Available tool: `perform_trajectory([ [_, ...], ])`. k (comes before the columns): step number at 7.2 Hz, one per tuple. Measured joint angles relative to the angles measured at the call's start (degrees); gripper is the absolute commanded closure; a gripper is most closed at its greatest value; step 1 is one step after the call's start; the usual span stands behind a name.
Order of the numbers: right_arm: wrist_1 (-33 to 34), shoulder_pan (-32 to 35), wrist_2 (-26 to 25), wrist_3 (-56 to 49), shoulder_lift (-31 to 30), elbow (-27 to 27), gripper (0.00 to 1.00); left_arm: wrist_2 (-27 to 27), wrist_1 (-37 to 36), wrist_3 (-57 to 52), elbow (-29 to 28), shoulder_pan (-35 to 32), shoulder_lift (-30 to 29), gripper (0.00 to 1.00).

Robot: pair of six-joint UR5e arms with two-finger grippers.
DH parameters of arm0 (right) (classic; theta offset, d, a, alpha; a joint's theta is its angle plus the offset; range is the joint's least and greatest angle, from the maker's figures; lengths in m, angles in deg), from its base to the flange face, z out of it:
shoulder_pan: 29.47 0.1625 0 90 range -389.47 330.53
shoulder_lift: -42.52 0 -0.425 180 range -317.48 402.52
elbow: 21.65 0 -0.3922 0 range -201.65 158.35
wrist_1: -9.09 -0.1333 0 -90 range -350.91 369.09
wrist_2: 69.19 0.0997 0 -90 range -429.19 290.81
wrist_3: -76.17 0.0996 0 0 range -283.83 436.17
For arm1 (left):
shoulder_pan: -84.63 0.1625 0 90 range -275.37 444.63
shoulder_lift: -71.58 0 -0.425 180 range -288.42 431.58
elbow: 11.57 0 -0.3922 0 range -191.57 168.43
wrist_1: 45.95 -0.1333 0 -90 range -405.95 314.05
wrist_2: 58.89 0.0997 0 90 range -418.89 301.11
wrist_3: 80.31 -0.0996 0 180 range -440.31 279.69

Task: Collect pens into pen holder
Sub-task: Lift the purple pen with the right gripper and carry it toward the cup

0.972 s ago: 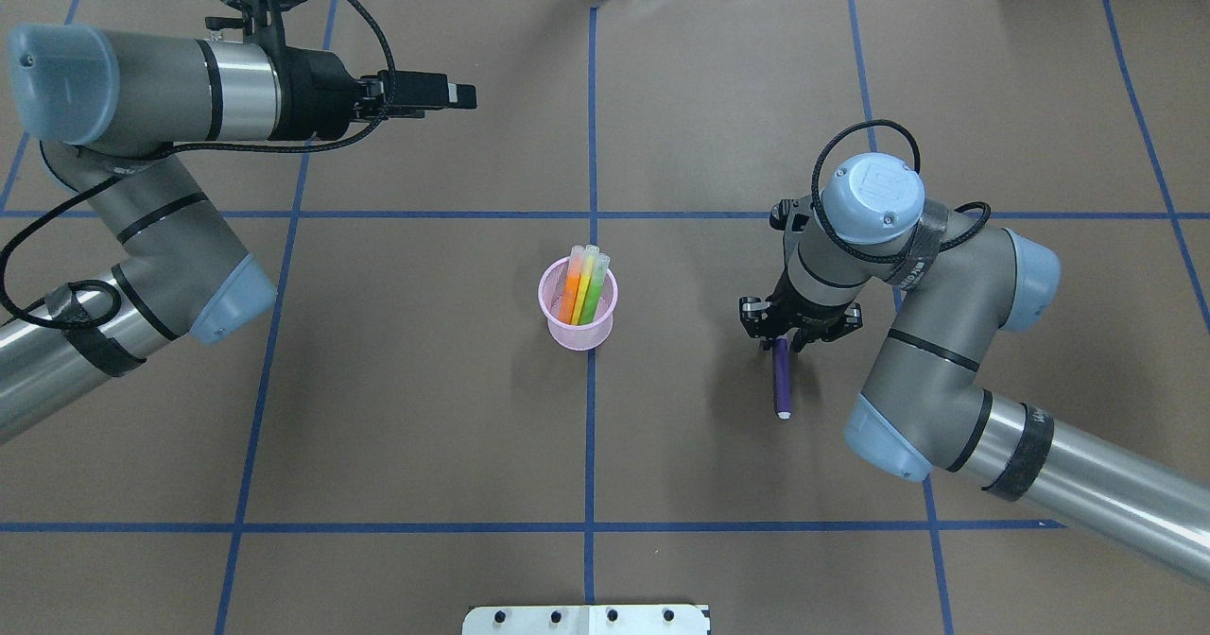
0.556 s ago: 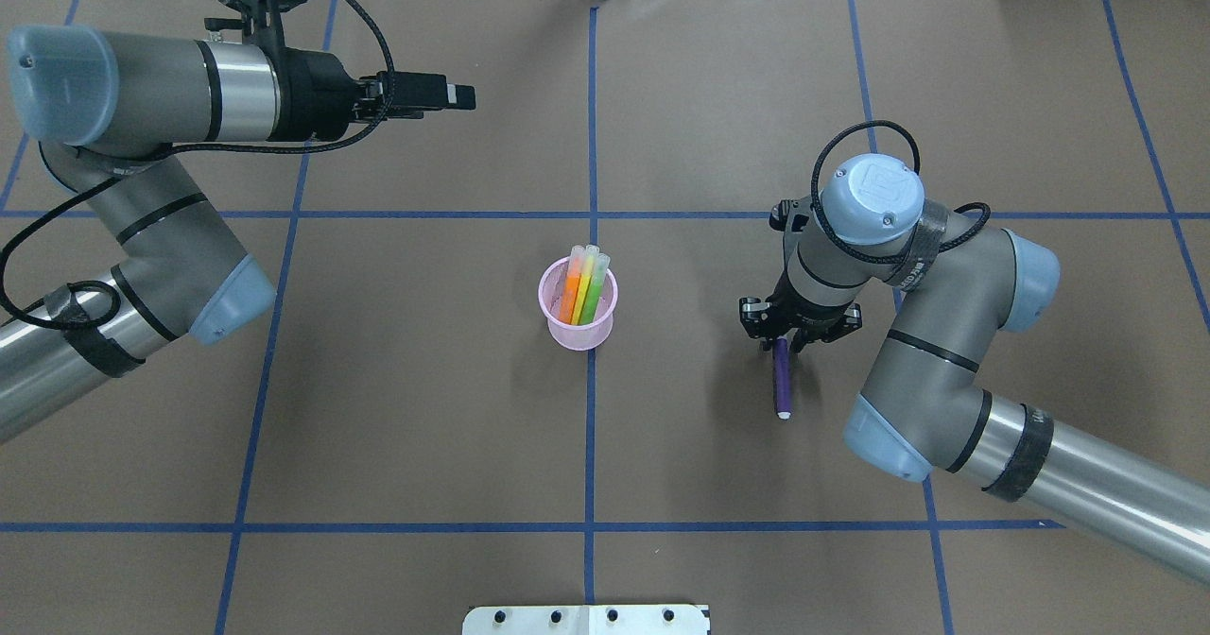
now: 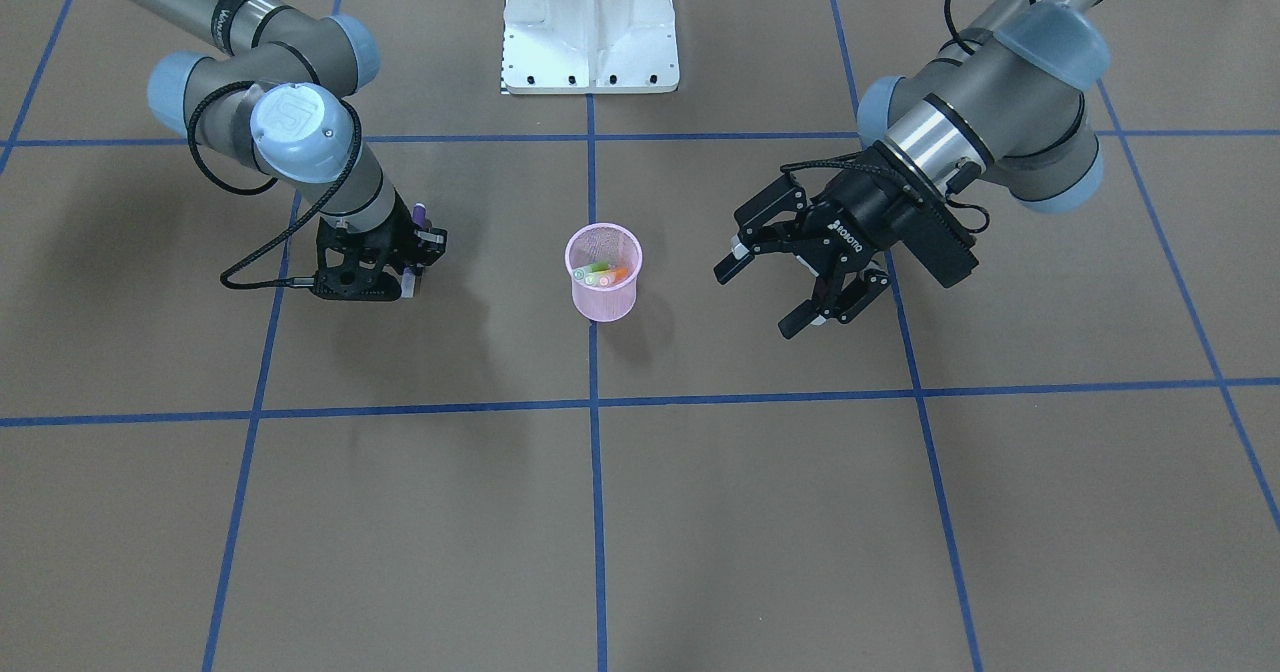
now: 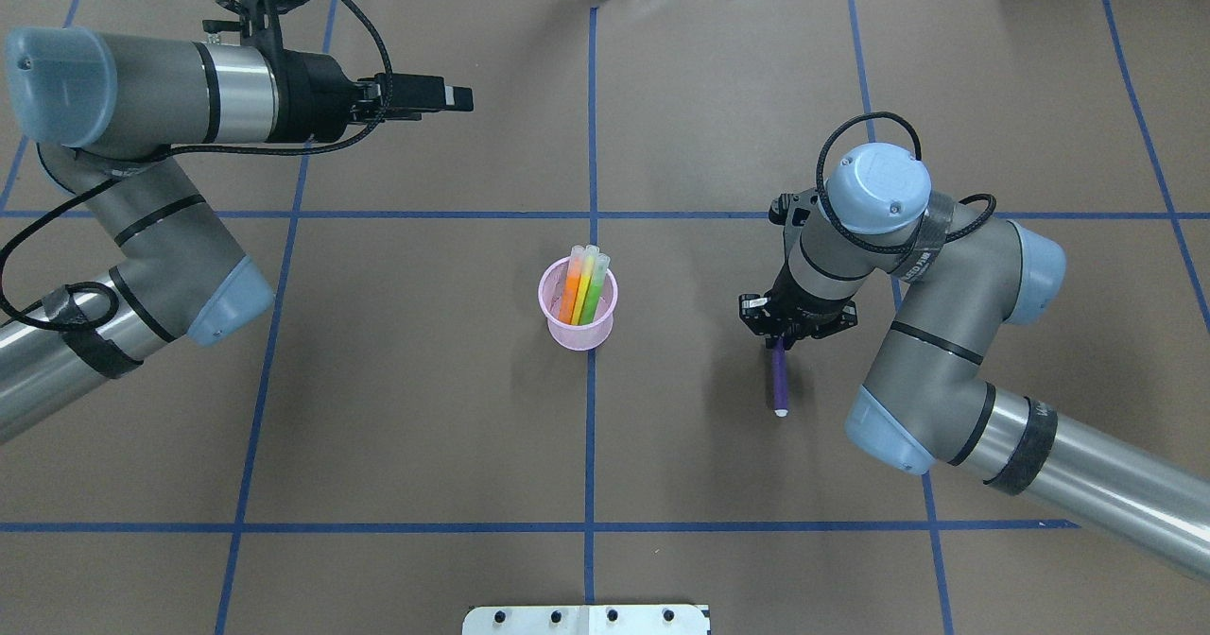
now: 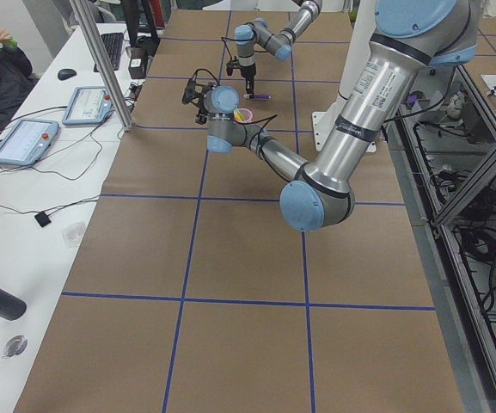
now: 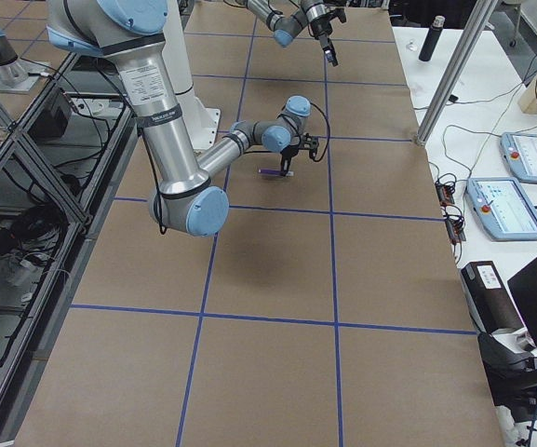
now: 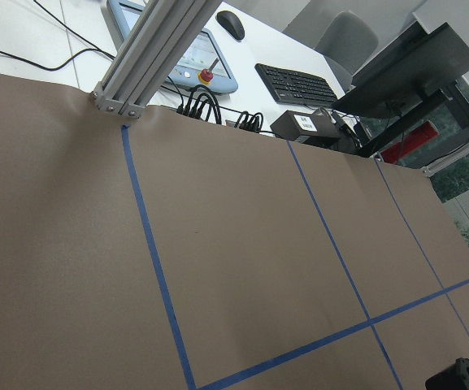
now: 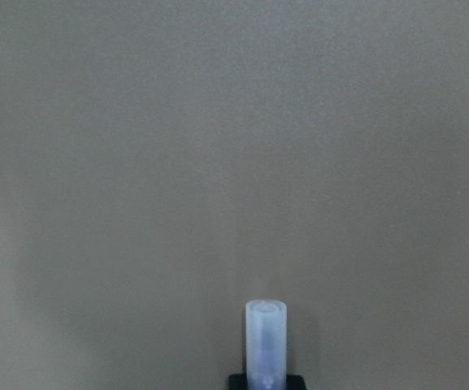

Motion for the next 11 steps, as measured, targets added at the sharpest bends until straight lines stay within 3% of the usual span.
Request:
perform_trajectory([
  [2,-0.4,3.7,0.4,-0.2,0.0,-6.0,1.0,-1.1,-0.2,-0.2,-0.1,-1.5,0.5,0.02],
  [3,-1.0,6.0,-0.6,-0.3,0.7,-9.4,1.0,-4.1,-0.6,-0.9,-0.6,-3.8,1.4,0.01],
  [5,-8.5,8.3,-6.3,-0.4,3.4,-12.4,1.0,-14.8,-4.5,-6.4,-3.4,-11.4,3.0,0.01],
  [6,-15.5,7.2,-12.0,-0.4,4.0,-12.4,1.0,-18.6,-8.3,-12.7,-4.3,-15.4,5.4,0.02],
  [7,-21.5,4.5,-19.1,-0.4,4.2,-12.2,1.0,-19.6,-12.5,-21.2,-4.7,-18.3,8.6,0.0],
  [9,-25.9,-1.5,-30.9,-0.5,4.6,-12.2,1.0,-15.9,-18.2,-34.5,-5.2,-21.1,17.5,0.0],
  [11,-26.4,-5.4,-36.1,-1.3,5.1,-12.2,1.0,-10.9,-19.1,-38.1,-6.5,-24.6,21.2,0.0],
])
